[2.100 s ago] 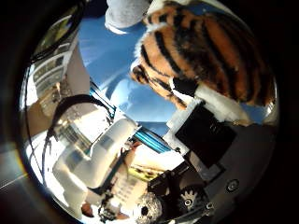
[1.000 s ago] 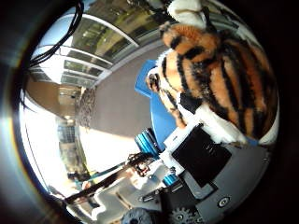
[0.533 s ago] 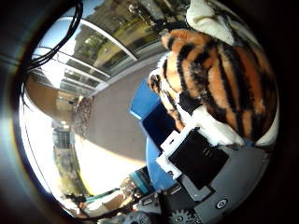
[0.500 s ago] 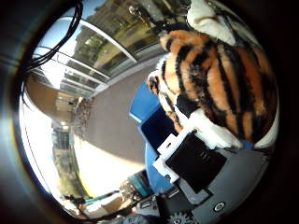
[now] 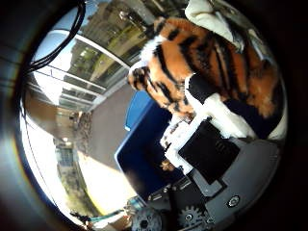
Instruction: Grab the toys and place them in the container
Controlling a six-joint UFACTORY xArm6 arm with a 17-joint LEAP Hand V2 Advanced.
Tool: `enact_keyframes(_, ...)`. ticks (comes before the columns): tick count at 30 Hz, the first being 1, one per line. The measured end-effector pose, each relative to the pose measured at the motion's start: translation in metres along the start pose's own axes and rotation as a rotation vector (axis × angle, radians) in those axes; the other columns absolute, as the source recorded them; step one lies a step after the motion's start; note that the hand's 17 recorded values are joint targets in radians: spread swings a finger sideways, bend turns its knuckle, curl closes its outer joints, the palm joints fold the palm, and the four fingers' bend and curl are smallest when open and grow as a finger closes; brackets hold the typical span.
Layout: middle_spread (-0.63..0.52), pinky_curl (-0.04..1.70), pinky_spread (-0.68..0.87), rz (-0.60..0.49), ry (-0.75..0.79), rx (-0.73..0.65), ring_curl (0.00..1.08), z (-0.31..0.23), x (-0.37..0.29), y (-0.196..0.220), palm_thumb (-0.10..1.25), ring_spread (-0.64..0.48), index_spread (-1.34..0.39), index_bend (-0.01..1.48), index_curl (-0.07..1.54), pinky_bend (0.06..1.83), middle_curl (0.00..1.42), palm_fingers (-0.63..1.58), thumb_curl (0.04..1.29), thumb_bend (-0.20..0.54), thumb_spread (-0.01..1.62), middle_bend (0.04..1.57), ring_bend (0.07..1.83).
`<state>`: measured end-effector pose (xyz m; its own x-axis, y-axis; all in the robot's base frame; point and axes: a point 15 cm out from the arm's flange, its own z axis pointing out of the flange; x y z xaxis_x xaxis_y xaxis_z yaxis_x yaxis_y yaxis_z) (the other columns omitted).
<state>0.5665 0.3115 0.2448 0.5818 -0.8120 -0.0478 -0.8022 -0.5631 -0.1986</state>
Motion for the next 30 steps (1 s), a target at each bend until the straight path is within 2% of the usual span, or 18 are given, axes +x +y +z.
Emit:
enact_keyframes(1, -0.08, 0.87, 0.38, 0.007, -0.001, -0.012, 0.55, -0.001, 0.005, 0.004, 0.74, 0.19, -0.89, 0.12, 1.17, 1.09, 0.70, 0.01, 0.68, -0.045, 1.07, 0.61, 1.08)
enact_keyframes(3, -0.04, 0.78, 0.43, 0.012, -0.004, -0.037, 0.45, -0.004, 0.009, 0.012, 0.70, 0.23, -0.77, 0.09, 1.05, 1.02, 0.59, -0.11, 0.64, -0.048, 1.07, 0.46, 0.90)
enact_keyframes(5, -0.01, 0.74, 0.44, 0.014, -0.008, -0.067, 0.39, -0.007, 0.012, 0.021, 0.68, 0.25, -0.70, 0.07, 0.96, 0.99, 0.54, -0.18, 0.61, -0.044, 1.07, 0.38, 0.80)
enact_keyframes(9, 0.07, 0.66, 0.47, 0.027, -0.014, -0.111, 0.33, -0.028, 0.023, 0.040, 0.64, 0.28, -0.54, 0.06, 0.76, 0.88, 0.46, -0.16, 0.54, -0.045, 1.08, 0.28, 0.66)
enact_keyframes(13, 0.10, 0.61, 0.49, 0.047, -0.022, -0.151, 0.31, -0.075, 0.038, 0.068, 0.61, 0.28, -0.42, 0.07, 0.64, 0.81, 0.43, -0.14, 0.50, -0.040, 1.08, 0.23, 0.60)
enact_keyframes(17, 0.12, 0.56, 0.49, 0.062, -0.012, -0.125, 0.30, -0.136, 0.054, 0.090, 0.61, 0.29, -0.34, 0.09, 0.54, 0.75, 0.41, -0.10, 0.47, -0.036, 1.09, 0.21, 0.56)
enact_keyframes(21, 0.14, 0.52, 0.49, 0.097, -0.018, -0.171, 0.29, -0.177, 0.068, 0.129, 0.60, 0.29, -0.26, 0.11, 0.45, 0.71, 0.39, -0.05, 0.44, -0.034, 1.09, 0.19, 0.52)
enact_keyframes(26, 0.16, 0.48, 0.50, 0.183, -0.018, -0.238, 0.29, -0.200, 0.099, 0.174, 0.58, 0.30, -0.17, 0.13, 0.38, 0.68, 0.38, 0.00, 0.42, -0.036, 1.10, 0.19, 0.51)
enact_keyframes(30, 0.17, 0.46, 0.50, 0.233, -0.046, -0.321, 0.29, -0.175, 0.111, 0.204, 0.56, 0.30, -0.13, 0.14, 0.34, 0.68, 0.36, 0.01, 0.40, -0.038, 1.11, 0.18, 0.50)
